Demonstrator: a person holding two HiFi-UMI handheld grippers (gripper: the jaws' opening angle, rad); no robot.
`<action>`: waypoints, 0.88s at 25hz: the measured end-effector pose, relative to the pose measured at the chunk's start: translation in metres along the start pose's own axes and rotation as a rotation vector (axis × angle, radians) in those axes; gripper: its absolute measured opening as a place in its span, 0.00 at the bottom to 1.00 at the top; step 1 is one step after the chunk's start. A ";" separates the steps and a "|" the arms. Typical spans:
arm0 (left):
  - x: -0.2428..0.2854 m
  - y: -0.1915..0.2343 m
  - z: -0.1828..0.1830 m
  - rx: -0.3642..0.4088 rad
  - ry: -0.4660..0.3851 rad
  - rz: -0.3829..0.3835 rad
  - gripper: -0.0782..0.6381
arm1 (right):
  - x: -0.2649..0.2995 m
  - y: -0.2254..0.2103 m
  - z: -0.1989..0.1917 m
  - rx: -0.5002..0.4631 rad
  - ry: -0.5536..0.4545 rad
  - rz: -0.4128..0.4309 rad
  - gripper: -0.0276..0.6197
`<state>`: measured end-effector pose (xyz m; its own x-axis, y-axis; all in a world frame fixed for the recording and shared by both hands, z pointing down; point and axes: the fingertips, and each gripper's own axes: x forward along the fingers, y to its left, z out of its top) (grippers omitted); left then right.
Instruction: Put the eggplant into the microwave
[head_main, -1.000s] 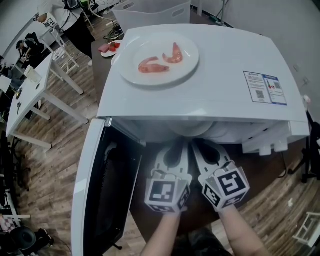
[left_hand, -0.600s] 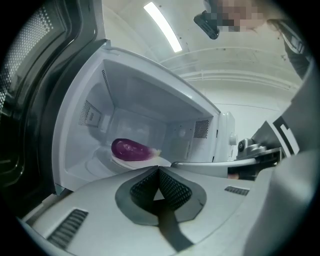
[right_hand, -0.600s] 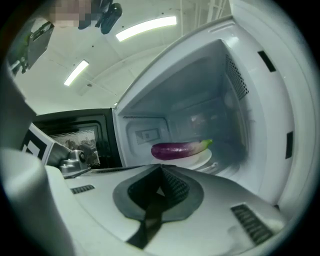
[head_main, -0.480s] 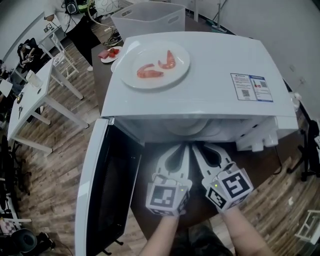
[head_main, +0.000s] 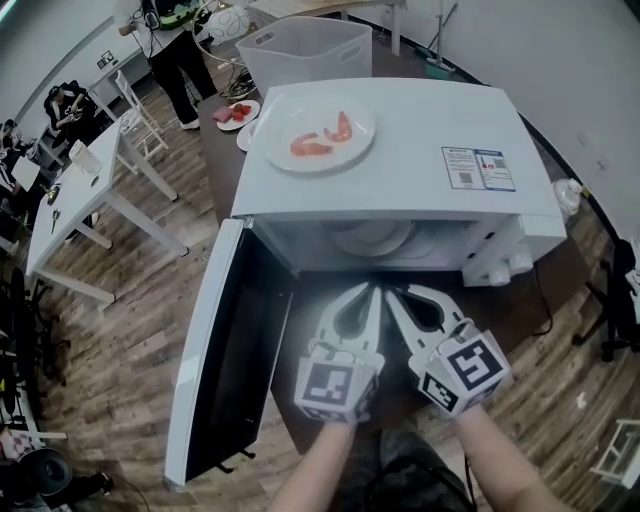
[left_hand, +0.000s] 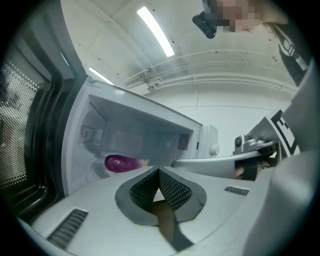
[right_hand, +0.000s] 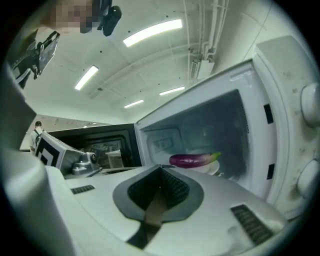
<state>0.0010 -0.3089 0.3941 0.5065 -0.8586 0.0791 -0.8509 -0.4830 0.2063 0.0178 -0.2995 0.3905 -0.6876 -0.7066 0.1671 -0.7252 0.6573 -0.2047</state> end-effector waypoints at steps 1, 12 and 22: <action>-0.003 -0.002 0.003 -0.012 -0.003 -0.003 0.11 | -0.003 0.003 0.004 -0.001 -0.003 0.007 0.05; -0.030 -0.029 0.045 -0.017 -0.065 -0.068 0.11 | -0.036 0.034 0.024 -0.040 0.001 0.062 0.04; -0.052 -0.053 0.066 0.029 -0.059 -0.111 0.11 | -0.063 0.055 0.045 -0.052 -0.004 0.089 0.04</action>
<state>0.0109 -0.2496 0.3147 0.5897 -0.8076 -0.0004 -0.7941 -0.5799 0.1818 0.0228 -0.2307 0.3253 -0.7490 -0.6462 0.1463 -0.6626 0.7298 -0.1684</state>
